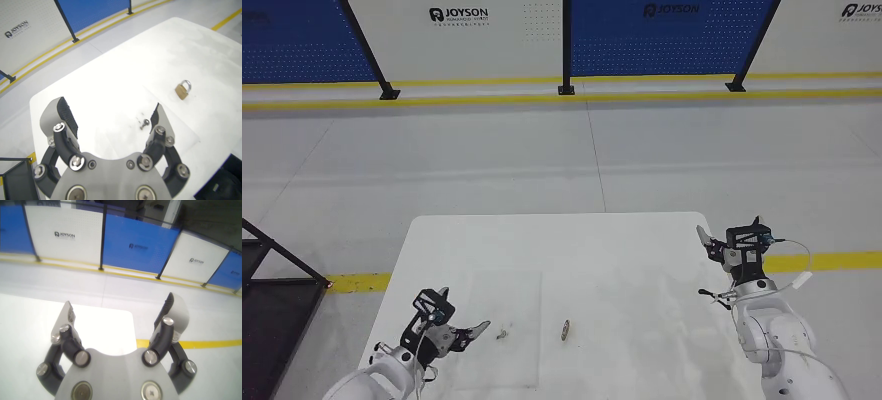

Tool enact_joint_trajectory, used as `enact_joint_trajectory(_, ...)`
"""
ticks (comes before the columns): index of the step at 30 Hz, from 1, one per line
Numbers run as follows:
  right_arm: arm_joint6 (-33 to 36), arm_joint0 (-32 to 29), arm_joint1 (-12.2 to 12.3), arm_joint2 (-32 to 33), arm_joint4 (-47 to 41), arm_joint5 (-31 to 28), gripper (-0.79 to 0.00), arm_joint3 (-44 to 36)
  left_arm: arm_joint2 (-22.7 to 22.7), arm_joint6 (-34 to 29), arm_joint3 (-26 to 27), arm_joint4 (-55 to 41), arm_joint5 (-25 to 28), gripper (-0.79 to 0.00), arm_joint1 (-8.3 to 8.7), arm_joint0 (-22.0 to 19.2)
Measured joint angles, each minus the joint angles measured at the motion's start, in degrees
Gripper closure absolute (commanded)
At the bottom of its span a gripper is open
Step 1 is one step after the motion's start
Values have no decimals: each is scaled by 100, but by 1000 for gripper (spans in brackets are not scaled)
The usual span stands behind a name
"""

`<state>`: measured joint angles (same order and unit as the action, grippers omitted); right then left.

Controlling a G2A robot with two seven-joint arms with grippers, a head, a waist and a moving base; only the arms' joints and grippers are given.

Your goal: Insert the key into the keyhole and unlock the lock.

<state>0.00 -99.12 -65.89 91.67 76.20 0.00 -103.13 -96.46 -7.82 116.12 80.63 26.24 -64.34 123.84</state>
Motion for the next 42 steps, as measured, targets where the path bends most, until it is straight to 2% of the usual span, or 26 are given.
enact_joint_trajectory(7,0,0,0,0,0,0,-785,0,840,-1108,-14,602,-608,-785,-56,-297)
enact_joint_trajectory(9,0,0,0,0,0,0,-785,0,1081,-1459,-56,665,-767,-717,-78,-443)
enact_joint_trajectory(11,0,0,0,0,0,0,-785,0,1307,-1746,-109,789,-884,-708,-95,-580)
enact_joint_trajectory(12,0,0,0,0,0,0,-785,0,1398,-1836,-137,862,-937,-616,-103,-631)
enact_joint_trajectory(13,0,0,0,0,0,0,-785,0,1486,-1910,-169,947,-999,-557,-109,-678)
enact_joint_trajectory(14,0,0,0,0,0,0,-785,0,1600,-1981,-216,1060,-1089,-536,-120,-734)
enact_joint_trajectory(15,0,0,0,0,0,0,-785,0,1680,-2020,-254,1126,-1160,-542,-128,-773)
enact_joint_trajectory(17,0,0,0,0,0,0,-785,0,1836,-2087,-339,1224,-1325,-616,-148,-854)
enact_joint_trajectory(18,0,0,0,0,0,0,-785,0,1888,-2102,-371,1234,-1411,-434,-158,-883)
enact_joint_trajectory(19,0,0,0,0,0,0,-785,0,1936,-2112,-400,1240,-1480,-372,-165,-910)
enact_joint_trajectory(29,0,0,0,0,0,0,-785,0,2243,-2157,-721,1414,-1688,-388,-198,-1097)
enact_joint_trajectory(42,0,0,0,0,0,0,-785,0,2401,-2193,-906,1490,-1759,-271,-211,-1200)
